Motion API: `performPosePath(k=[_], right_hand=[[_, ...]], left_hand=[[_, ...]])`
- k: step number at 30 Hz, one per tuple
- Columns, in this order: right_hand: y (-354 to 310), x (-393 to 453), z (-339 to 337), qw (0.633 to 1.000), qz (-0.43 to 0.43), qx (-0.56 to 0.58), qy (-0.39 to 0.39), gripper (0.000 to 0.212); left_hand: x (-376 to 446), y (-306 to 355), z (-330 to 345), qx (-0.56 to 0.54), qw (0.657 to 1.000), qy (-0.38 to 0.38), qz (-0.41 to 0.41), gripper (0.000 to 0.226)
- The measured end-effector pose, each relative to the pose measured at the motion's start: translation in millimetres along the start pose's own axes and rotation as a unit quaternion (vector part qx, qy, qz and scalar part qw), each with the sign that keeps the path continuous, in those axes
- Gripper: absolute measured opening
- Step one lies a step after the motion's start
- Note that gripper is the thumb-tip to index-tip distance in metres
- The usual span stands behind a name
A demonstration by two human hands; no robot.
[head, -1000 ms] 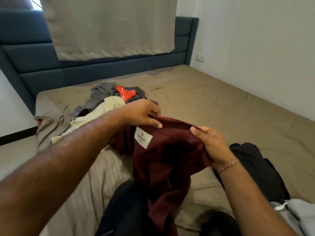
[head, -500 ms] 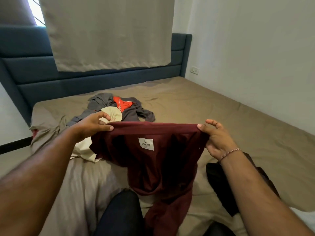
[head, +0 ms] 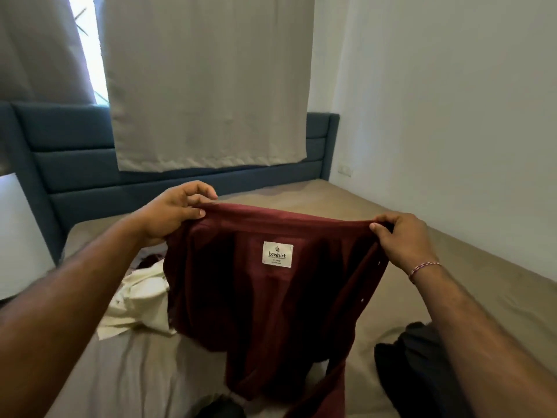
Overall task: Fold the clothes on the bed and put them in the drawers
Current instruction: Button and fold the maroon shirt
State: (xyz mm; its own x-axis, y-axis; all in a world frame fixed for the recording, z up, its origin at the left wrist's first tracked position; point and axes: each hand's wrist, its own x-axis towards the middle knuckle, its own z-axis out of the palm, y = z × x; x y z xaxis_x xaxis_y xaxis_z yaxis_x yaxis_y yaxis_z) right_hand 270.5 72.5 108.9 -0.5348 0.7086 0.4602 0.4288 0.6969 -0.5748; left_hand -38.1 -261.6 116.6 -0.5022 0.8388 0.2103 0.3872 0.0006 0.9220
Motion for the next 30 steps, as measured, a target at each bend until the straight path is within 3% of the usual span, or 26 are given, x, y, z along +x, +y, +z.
performPosePath(k=[3, 6, 11, 16, 21, 26, 28, 30], right_hand=[[-25, 36, -32, 0.997, -0.027, 0.013, 0.07, 0.01], [-52, 70, -69, 0.989, -0.058, 0.01, 0.136, 0.017], [-90, 106, -134, 0.976, -0.09, 0.013, 0.2, 0.023], [-118, 122, -171, 0.959, -0.117, 0.038, 0.257, 0.02], [-139, 135, -207, 0.941, -0.11, 0.068, 0.314, 0.013], [-147, 130, -237, 0.922, -0.083, 0.131, 0.356, 0.01], [-148, 118, -245, 0.919, -0.072, 0.16, 0.352, 0.017], [-148, 100, -254, 0.918, -0.072, 0.221, 0.322, 0.015]], left_hand=[[28, 52, -6, 0.166, 0.985, 0.041, 0.028, 0.045], [53, 106, -19, 0.385, 0.918, 0.037, 0.09, 0.028], [77, 185, -46, 0.493, 0.85, 0.097, 0.159, 0.041], [95, 232, -54, 0.52, 0.821, 0.171, 0.163, 0.041], [101, 285, -57, 0.522, 0.815, 0.201, 0.153, 0.03], [87, 328, -54, 0.564, 0.748, 0.292, 0.192, 0.007], [75, 335, -55, 0.56, 0.753, 0.282, 0.2, 0.01], [60, 334, -61, 0.482, 0.797, 0.263, 0.25, 0.013]])
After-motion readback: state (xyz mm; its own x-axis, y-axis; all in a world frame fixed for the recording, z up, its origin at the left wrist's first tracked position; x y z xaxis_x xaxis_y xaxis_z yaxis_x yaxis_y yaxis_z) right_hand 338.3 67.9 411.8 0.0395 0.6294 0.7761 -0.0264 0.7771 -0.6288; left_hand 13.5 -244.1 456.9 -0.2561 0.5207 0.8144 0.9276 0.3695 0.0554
